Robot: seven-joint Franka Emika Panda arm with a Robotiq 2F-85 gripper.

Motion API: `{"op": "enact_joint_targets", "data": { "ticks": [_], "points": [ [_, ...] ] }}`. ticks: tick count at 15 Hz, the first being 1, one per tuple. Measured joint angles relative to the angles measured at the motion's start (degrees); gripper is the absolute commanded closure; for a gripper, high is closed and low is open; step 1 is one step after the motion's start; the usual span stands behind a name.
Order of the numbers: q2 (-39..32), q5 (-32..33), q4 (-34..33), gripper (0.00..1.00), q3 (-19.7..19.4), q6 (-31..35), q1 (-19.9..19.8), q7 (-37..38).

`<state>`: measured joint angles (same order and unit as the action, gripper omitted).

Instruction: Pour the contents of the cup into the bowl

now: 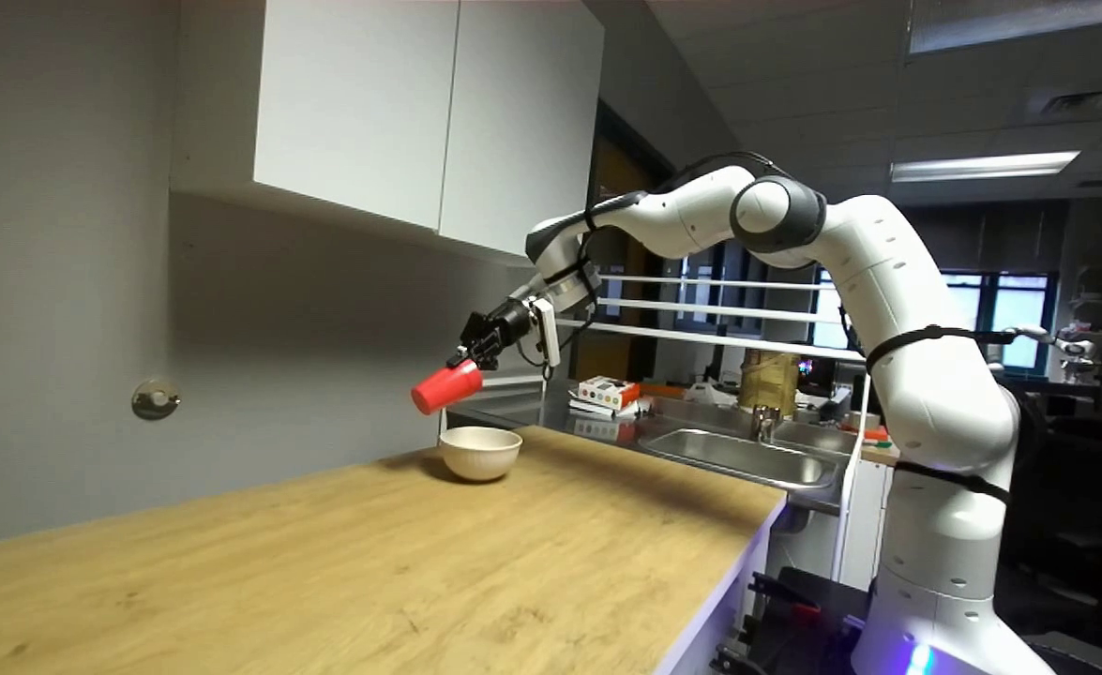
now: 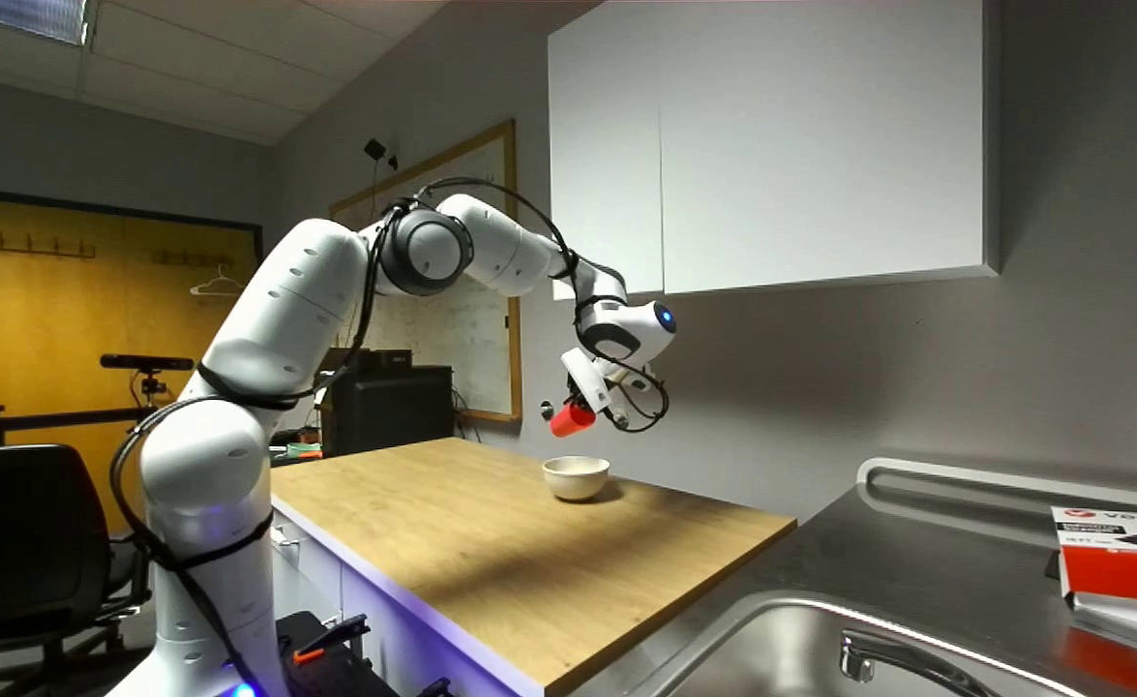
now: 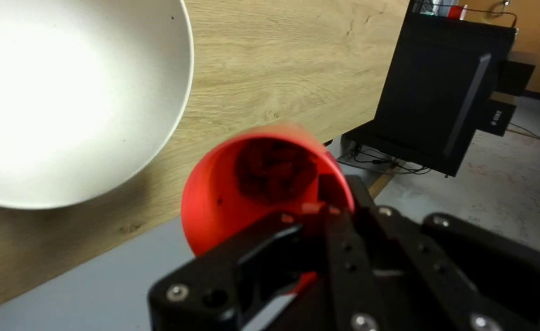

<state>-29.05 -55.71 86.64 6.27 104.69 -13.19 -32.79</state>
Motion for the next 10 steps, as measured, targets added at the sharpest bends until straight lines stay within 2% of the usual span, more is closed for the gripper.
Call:
{"op": "enact_joint_targets", "data": {
  "ticks": [10],
  "points": [
    [-8.4, -13.1, 0.1, 0.96, -1.9, -10.4, -0.7, -2.3]
  ]
}}
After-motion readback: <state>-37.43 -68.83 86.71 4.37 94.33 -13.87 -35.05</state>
